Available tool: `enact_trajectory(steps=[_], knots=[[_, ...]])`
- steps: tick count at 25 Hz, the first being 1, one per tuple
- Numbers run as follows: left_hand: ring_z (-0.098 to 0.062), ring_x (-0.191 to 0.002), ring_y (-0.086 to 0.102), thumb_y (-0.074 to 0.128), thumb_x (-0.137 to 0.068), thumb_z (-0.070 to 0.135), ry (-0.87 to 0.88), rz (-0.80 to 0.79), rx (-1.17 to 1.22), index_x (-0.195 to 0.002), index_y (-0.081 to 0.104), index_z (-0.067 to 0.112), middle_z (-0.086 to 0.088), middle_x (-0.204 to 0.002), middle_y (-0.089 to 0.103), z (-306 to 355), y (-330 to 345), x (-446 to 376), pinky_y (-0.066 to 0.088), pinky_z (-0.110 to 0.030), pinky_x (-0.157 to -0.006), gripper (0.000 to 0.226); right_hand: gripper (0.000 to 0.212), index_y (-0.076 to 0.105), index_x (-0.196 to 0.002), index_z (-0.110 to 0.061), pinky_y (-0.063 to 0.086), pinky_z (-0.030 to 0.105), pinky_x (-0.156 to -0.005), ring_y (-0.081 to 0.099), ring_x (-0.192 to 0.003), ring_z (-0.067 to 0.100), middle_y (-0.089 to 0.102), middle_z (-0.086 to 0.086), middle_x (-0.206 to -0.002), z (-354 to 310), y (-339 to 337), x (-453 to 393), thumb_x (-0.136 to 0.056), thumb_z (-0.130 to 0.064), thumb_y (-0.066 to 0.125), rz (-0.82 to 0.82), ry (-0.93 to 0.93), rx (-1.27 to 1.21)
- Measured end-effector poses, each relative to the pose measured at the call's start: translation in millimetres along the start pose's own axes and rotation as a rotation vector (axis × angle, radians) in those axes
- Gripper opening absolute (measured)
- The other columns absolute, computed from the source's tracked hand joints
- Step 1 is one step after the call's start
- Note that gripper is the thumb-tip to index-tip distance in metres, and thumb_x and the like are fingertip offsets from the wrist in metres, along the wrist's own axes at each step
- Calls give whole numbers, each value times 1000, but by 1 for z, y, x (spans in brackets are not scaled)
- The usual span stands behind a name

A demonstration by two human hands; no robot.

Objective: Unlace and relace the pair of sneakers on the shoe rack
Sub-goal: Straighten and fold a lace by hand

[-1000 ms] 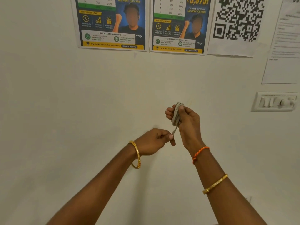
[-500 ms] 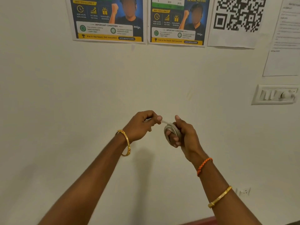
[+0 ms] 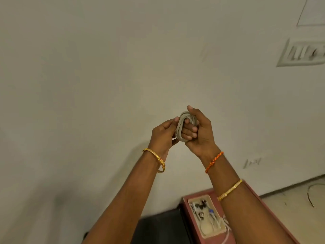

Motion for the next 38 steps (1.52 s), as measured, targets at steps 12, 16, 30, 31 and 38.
enact_trajectory(steps=[12,16,30,31,38], knots=[[-15,-90,65,50,-96,11,-387,-246,-354,-102,66,12,-2,-92,68,-243,17,5,53,-31,-88,17,28,52,-66,-7,35,15,-36,36,-33,5,38,-4,-40,141,-226,48,-87,-23,59,383,481,27],[-20,-91,64,54,-93,6,-572,-94,-522,-100,69,10,-6,-94,67,-344,11,-8,53,-39,-89,17,23,62,-74,-2,47,20,-47,52,-47,13,56,5,-55,187,-318,52,-84,-23,64,446,646,145],[-22,-81,57,56,-92,12,-820,58,-936,-96,68,-2,-14,-88,64,-541,-32,-49,40,-27,-70,19,37,51,-122,2,45,38,-84,57,-107,38,55,22,-119,288,-550,85,-86,3,44,605,938,1569],[-20,-80,57,56,-92,15,-818,56,-933,-97,69,-1,-14,-89,65,-549,-33,-52,40,-26,-70,20,36,49,-123,2,46,38,-83,58,-107,36,54,21,-121,298,-555,78,-88,3,41,543,973,1674],[-21,-85,61,58,-92,17,-865,78,-849,-100,70,3,-9,-87,65,-580,-42,-41,49,-31,-78,19,34,42,-122,4,47,37,-88,62,-107,33,62,16,-115,336,-574,78,-89,-5,50,546,1108,1686]])
Point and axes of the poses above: each hand's wrist, its own x-axis away from the middle knuckle, its own y-axis out of the palm, z = x × y, the point moved 9 cm from there along -x, towards the middle knuckle
